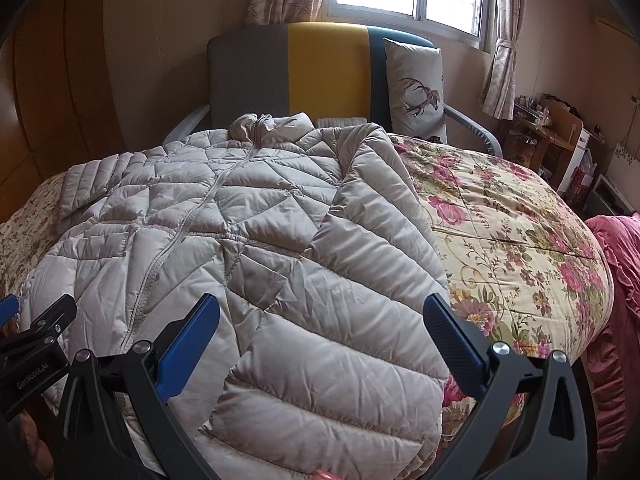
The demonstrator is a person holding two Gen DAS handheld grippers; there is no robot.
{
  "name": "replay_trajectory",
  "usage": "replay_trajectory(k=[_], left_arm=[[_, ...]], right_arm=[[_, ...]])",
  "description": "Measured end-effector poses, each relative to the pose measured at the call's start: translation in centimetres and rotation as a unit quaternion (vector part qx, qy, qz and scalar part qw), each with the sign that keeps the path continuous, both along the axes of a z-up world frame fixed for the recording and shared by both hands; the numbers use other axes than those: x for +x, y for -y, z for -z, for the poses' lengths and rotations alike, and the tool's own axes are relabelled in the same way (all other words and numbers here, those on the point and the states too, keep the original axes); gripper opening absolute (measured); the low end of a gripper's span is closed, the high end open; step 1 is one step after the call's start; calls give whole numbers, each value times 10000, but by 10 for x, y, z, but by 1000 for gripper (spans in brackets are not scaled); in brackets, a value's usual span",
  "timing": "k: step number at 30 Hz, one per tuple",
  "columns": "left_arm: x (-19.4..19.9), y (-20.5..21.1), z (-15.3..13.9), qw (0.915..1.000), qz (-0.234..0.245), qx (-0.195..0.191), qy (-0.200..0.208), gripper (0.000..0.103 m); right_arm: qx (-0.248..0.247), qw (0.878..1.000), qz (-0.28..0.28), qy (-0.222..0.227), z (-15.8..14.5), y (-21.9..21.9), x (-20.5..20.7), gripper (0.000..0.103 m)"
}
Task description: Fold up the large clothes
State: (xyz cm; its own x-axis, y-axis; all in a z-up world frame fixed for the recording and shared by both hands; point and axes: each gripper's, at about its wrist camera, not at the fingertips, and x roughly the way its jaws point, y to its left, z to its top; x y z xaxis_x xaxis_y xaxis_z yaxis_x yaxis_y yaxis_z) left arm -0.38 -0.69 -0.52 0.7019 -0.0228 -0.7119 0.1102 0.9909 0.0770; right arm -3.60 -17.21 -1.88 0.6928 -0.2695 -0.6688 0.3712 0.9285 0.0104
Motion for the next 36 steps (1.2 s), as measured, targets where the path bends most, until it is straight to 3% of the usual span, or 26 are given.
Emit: replay_trajectory(k=[28, 30, 33, 36], left_arm=[[4, -2, 5, 9999, 122, -31, -80, 100], [5, -4, 4, 9998, 175, -15, 48, 100], [7, -8, 2, 9993, 256, 50, 273, 100], [14, -16, 2, 9991, 218, 73, 360, 100]], right_arm=[[23, 9999, -70, -73, 4, 2, 3, 101], [51, 9996, -270, -101, 6, 0, 5, 101], [159, 9945, -1022, -151, 15, -10, 12, 101], [-61, 9852, -1607, -590, 32, -30, 15, 101]])
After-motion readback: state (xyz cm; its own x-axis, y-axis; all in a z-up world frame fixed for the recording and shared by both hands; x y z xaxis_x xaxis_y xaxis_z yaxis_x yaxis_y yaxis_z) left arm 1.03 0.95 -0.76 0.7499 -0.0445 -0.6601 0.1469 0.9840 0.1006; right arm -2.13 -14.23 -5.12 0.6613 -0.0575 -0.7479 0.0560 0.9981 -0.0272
